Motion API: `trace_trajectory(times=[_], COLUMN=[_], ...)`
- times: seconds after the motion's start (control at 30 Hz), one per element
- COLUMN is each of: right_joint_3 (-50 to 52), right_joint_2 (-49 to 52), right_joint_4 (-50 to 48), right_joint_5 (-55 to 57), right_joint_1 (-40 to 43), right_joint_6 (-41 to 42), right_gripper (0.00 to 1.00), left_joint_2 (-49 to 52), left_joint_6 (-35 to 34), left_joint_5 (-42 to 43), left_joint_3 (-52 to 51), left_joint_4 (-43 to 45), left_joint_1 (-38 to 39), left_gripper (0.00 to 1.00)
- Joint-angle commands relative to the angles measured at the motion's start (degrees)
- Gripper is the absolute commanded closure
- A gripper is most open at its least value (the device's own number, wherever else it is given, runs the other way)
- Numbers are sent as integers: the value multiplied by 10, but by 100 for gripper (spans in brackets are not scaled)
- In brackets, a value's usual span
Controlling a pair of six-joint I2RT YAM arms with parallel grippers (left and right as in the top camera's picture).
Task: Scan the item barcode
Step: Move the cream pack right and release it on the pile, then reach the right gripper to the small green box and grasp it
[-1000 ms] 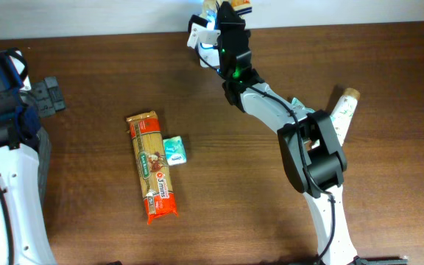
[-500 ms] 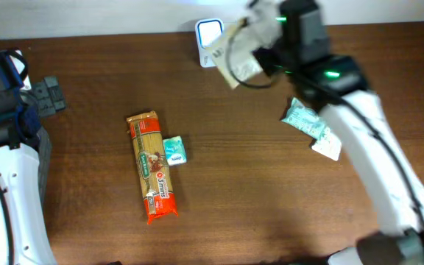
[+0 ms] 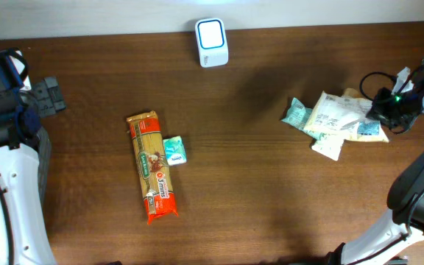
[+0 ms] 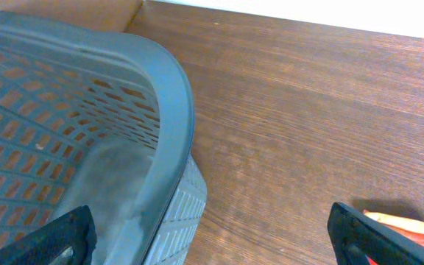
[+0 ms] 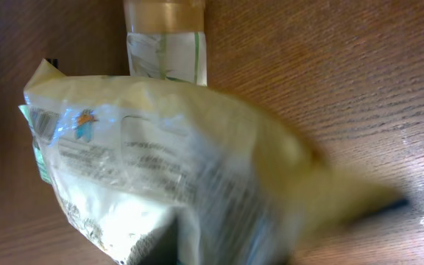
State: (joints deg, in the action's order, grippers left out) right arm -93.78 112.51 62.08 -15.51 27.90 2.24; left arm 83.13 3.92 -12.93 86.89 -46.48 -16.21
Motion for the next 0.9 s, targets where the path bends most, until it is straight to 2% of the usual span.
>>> trace_trajectory(times=[0.0, 0.07, 0.17, 0.27, 0.37, 0.4, 0.43, 0.47, 0.53, 0.6, 0.63, 0.7, 0.77, 0.8, 0.87], right_joint_3=[-9, -32, -102, -116, -116, -116, -116, -116, -115, -115, -115, -115, -115, -115, -115], right_joint_2=[-3, -12, -43, -52, -49, -41, -30, -15, 27, 81, 98, 127, 163, 174, 189], right_joint_4=[3, 15, 67, 75, 42, 31, 19, 3, -25, -52, -64, -95, -115, -120, -125], right_joint_5=[9, 12, 9, -107, -130, -130, -126, -115, -68, -63, -63, -63, -63, -63, -63], right_joint_1=[2, 2, -23, -121, -236, -292, -347, -395, -486, -564, -587, -619, -638, -642, -647], right_joint_6=[33, 53, 69, 69, 69, 69, 69, 69, 118, 122, 123, 123, 139, 151, 153], right_gripper=[10, 1, 1, 1, 1, 5, 20, 27, 31, 32, 35, 51, 83, 88, 89], left_joint_2=[-4, -4, -4, -4, -4, -4, -4, -4, -4, -4, -4, -4, -4, -4, -4], left_joint_6=[9, 9, 9, 9, 9, 9, 9, 9, 9, 9, 9, 9, 9, 9, 9], left_joint_5=[-2, -2, -2, -2, -2, -2, -2, -2, -2, -2, -2, -2, -2, -2, -2], left_joint_3=[2, 2, 2, 2, 2, 2, 2, 2, 2, 2, 2, 2, 2, 2, 2], left_joint_4=[1, 1, 1, 1, 1, 1, 1, 1, 1, 1, 1, 1, 1, 1, 1], left_joint_1=[-3, -3, -3, -3, -3, -3, -3, -3, -3, -3, -3, -3, -3, -3, -3], left_gripper=[1, 1, 1, 1, 1, 1, 1, 1, 1, 1, 1, 1, 1, 1, 1])
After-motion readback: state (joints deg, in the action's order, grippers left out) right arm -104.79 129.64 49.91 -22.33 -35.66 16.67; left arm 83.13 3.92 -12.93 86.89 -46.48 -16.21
